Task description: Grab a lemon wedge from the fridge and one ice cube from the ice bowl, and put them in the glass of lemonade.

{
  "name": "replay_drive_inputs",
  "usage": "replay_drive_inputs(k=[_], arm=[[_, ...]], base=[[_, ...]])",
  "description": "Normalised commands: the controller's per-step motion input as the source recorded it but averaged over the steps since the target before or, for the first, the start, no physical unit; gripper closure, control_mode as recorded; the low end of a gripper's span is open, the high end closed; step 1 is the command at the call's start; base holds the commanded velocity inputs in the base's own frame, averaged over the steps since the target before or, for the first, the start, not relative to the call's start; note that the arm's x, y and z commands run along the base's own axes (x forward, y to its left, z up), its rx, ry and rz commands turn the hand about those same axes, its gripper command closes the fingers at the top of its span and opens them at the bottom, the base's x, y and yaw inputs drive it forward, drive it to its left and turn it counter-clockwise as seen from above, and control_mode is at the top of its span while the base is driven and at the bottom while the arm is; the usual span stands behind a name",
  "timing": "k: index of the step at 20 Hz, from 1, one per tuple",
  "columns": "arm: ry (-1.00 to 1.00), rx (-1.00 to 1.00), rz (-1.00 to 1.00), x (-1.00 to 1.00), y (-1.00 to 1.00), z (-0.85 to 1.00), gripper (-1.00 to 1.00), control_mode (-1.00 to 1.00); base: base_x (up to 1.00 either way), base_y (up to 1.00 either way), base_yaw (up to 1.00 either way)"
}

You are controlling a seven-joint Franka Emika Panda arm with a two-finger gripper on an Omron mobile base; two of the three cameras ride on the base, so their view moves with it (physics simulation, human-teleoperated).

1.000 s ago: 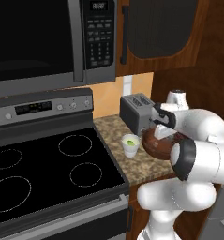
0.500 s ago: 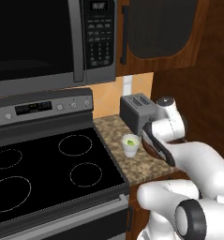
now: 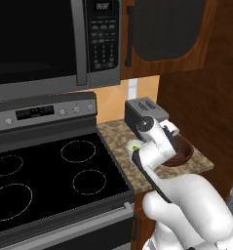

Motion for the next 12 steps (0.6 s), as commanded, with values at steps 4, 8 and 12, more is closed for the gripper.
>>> replay_drive_inputs(k=[4,8,12], arm=[[0.00,-0.17,-0.05,0.01,0.54,0.12,1.00,-1.00],[0.00,-0.13,-0.06,0.15,0.36,0.26,1.00,-1.00],[0.00,-0.09,-0.05,0.21,0.14,0.32,1.00,-1.00]], base=[[0.00,0.00,0.00],[0.00,0.00,0.00],[0.00,0.00,0.00]])
